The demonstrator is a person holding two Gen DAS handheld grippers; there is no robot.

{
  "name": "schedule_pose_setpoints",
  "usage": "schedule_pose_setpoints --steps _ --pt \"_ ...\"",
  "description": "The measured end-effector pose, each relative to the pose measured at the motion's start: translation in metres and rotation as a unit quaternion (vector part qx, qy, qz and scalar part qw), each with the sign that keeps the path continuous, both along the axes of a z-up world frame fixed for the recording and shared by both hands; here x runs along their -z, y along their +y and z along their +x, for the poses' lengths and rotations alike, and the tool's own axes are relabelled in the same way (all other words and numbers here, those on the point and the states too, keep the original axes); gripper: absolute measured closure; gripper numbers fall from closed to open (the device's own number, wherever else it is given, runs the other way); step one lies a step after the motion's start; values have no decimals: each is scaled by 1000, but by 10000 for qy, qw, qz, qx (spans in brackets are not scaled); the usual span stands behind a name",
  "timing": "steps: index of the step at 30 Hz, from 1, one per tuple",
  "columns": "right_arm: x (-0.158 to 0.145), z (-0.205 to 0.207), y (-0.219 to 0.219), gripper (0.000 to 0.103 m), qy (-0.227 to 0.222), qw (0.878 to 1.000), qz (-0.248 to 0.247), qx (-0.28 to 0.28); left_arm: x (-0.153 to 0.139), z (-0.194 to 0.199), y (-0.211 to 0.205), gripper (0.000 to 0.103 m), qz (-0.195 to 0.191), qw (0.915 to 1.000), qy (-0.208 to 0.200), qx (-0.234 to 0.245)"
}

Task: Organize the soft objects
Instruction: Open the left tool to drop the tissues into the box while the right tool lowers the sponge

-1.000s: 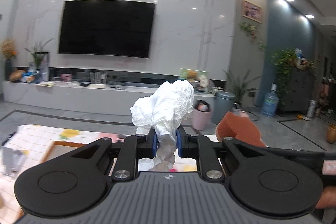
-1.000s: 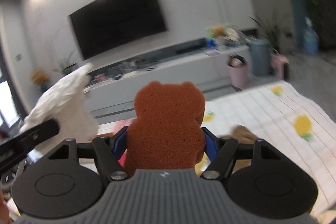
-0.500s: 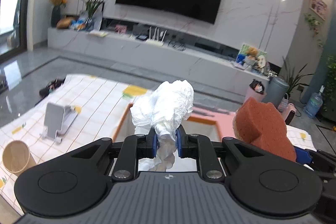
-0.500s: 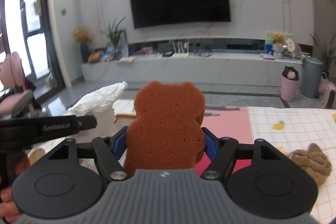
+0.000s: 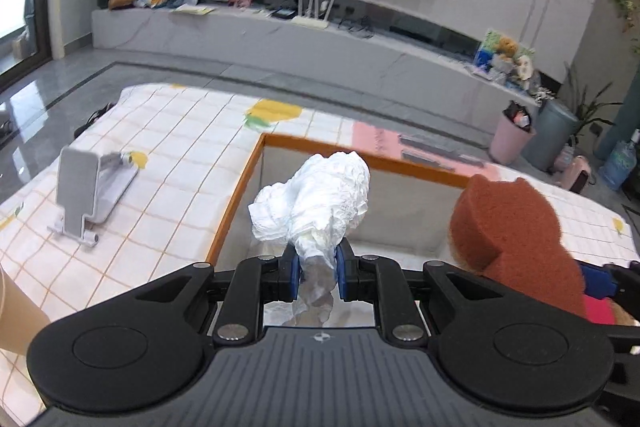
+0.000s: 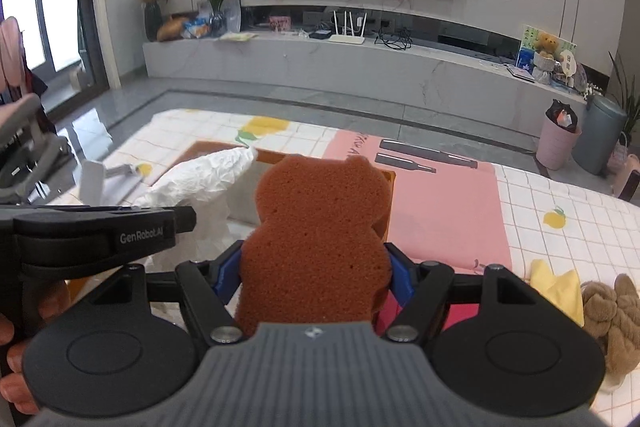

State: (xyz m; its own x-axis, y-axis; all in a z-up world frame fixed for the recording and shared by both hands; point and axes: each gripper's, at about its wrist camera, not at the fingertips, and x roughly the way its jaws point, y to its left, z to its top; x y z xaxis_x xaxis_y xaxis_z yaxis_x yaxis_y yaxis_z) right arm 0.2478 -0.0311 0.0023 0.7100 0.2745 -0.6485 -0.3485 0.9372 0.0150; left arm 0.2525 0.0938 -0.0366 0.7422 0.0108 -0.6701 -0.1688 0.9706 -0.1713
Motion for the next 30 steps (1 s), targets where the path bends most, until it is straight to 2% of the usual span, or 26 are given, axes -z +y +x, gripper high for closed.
schedule_pose_setpoints --steps 4,7,9,11,14,16,20,25,30 --pt "8 1 -3 33 97 10000 25 -4 10 10 5 80 -22 9997 222 -112" --pt "10 4 -4 33 67 10000 54 3 9 11 9 70 -343 9990 283 -47" --pt "11 2 -4 33 63 10000 60 15 5 9 8 48 -553 9983 160 69" --pt "11 0 -3 33 67 10000 63 26 0 4 5 35 -633 9977 54 245" --pt "10 -2 -6 33 99 9999 114 43 -12 -2 0 16 -432 9986 173 242" --pt "8 -3 -9 33 128 9998 161 61 -22 -7 2 16 -379 9989 206 192" --pt "7 -2 -8 33 199 9997 133 52 -43 -23 12 16 -464 9987 2 206" --pt "8 4 14 33 304 9995 -5 -122 -56 -35 19 16 139 9996 -161 174" --pt "18 19 41 33 624 9978 180 -163 -54 -38 33 16 235 9996 -143 89"
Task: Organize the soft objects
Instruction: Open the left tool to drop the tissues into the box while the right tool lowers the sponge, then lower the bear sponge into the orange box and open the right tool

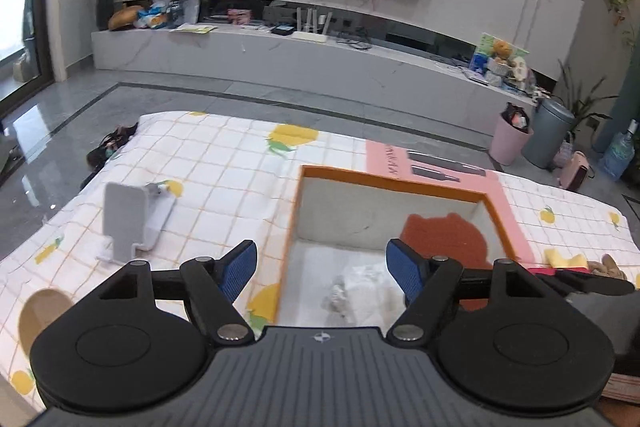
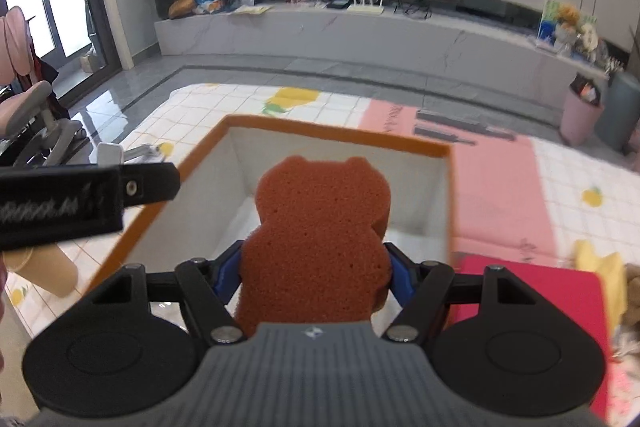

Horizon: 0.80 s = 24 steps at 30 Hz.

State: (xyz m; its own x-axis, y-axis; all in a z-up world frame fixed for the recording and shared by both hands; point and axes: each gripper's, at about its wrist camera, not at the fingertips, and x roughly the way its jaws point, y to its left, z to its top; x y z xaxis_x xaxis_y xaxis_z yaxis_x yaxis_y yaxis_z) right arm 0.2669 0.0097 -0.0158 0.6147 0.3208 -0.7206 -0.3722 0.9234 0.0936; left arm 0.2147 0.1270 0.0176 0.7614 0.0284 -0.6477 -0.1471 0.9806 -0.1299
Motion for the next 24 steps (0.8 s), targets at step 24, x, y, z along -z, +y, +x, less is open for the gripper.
schedule_pose_setpoints --steps 24 --pt "76 63 43 23 1766 9716 1410 703 21 3 41 18 -163 9982 161 -553"
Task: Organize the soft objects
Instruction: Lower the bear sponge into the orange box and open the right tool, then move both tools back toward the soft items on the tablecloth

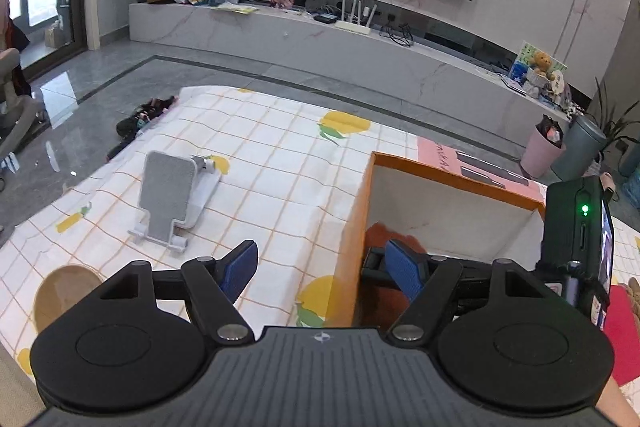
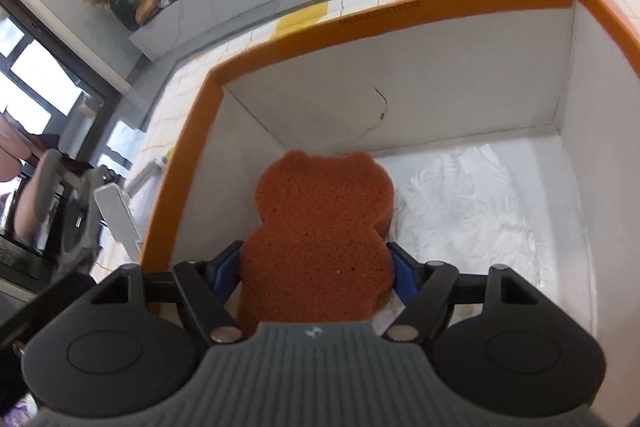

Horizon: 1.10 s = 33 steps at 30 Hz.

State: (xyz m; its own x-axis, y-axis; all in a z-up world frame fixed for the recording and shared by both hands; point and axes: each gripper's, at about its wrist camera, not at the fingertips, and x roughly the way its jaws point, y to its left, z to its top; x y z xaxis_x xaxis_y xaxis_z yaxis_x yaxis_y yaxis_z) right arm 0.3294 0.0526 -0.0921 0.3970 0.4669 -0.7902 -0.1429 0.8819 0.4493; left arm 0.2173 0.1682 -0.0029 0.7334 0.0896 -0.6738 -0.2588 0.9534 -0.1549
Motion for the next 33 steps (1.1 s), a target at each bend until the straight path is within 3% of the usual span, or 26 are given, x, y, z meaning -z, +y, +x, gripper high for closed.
schedule_pose_setpoints --steps 7,13,18,23,29,33 --pt "-9 -9 3 19 -228 9984 -322 -409 -1 -2 6 18 -26 10000 27 -89" --pt "-25 -26 14 19 -874 9842 -1224 -934 0 -1 3 18 390 9988 81 -287" --pt "-42 -36 8 12 -1171 9798 -1270 -1008 -6 -2 5 18 306 9990 32 -312" --pt "-69 -52 -9 18 -1519 9738 -1257 -1136 -10 -5 -2 18 320 9991 -25 -274" --pt "-116 -90 -43 18 -2056 9610 -1456 -1142 -26 -12 -27 17 338 9993 -177 17" --pt "-135 -112 -69 13 -2231 9553 -1629 -1052 -36 -19 -51 17 361 9989 -132 276"
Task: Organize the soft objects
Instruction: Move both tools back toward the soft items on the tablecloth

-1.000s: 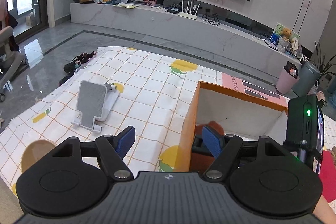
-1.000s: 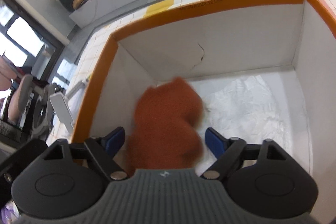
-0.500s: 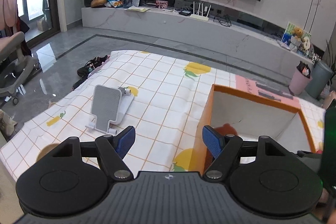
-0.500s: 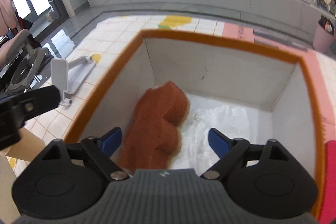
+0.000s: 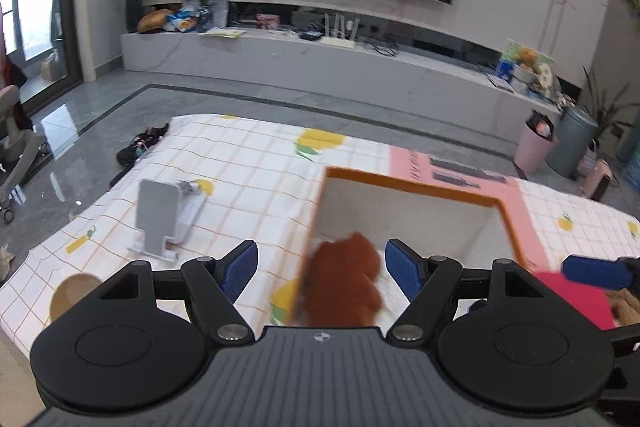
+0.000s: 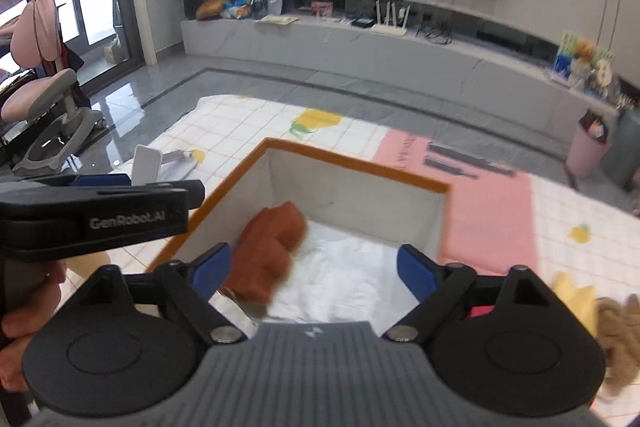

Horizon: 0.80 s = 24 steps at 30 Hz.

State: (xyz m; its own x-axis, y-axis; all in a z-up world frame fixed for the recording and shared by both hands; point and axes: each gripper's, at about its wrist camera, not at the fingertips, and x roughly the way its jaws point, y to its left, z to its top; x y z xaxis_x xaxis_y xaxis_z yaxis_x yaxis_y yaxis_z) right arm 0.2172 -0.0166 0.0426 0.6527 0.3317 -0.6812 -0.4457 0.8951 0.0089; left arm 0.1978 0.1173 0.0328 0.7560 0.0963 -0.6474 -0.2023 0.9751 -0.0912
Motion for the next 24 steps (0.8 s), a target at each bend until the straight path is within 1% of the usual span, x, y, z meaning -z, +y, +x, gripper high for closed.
schedule_pose_setpoints --steps 3,5,8,10,12,15,17,19,21,24 --pt "-10 -20 -18 13 -85 9999 -72 31 -7 -9 -20 17 36 9996 -85 267" --pt "-12 -33 -31 12 -163 9998 -116 49 -9 -13 -34 17 139 9987 -94 485" --pt "-14 -49 -52 12 -232 9992 -255 217 -7 -18 -61 17 401 9961 -119 772" --pt "-13 -59 -70 12 -205 9989 -256 345 -3 -20 -76 17 448 9950 -103 888" --pt "-11 -68 -88 11 -177 9981 -235 540 1 -24 -92 17 385 9935 -81 1066" --pt "1 -84 -115 10 -194 9940 -149 1069 7 -34 -119 17 191 9895 -20 1431" --pt "12 -95 -134 10 -242 9900 -32 1393 12 -40 -137 17 21 9840 95 1779" --pt "24 -105 -150 10 -261 9863 17 1627 17 -47 -153 17 7 9782 132 2074" --pt "35 -112 -165 10 -255 9835 57 1792 22 -56 -167 17 3 9764 81 2157" --pt "45 -113 -187 10 -52 9787 90 2051 31 -62 -180 17 -59 9751 74 2217"
